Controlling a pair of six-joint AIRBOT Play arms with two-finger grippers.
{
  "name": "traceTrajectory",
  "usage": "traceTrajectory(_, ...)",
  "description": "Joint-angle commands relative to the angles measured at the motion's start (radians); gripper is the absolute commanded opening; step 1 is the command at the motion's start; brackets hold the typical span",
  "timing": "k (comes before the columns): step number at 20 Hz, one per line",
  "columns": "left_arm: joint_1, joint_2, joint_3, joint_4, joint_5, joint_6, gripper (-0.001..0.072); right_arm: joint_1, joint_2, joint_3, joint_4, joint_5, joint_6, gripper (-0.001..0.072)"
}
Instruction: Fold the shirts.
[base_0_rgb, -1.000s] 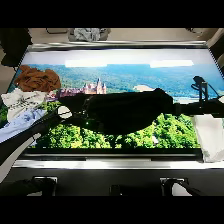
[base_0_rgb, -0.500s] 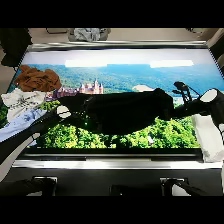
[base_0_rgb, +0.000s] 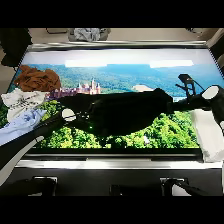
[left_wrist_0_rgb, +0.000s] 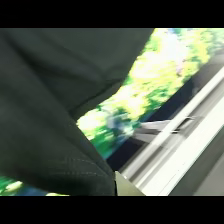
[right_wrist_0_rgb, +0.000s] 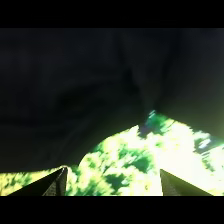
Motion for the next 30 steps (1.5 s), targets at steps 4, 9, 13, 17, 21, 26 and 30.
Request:
traceTrajectory(4,-0.207,-0.079,0.105,-0.225,0.155,0.0,0.0023,-0.148,0.001,0.186,-0.007,-0.05,0.078,0.0696)
traceTrajectory(9,-0.36,-0.322,0.386,-0.225,0.153,-0.064,0.0024,-0.291,0.008,0.332,-0.005,0.051,0.079,0.0679)
traceTrajectory(13,-0.321,-0.396,0.536,-0.224,0.013,-0.088,0.0631,-0.299,0.022,0.335,-0.027,0.135,0.04,0.0681)
traceTrajectory(17,-0.071,-0.276,0.559,-0.034,-0.264,-0.09,0.0668,-0.299,0.022,0.331,-0.032,0.273,-0.004,0.0682)
traceTrajectory(21,0.31,-0.116,0.559,0.477,-0.294,-0.288,0.0667,-0.298,0.032,0.25,-0.031,0.357,-0.044,0.0681)
traceTrajectory(26,0.777,-0.112,0.468,0.552,-0.375,-0.395,0.0644,-0.298,0.06,0.038,0.109,0.343,-0.098,0.0679)
traceTrajectory(30,0.914,-0.113,0.247,0.444,-0.304,-0.364,0.0644,-0.298,0.06,-0.044,0.155,0.362,-0.13,0.0681)
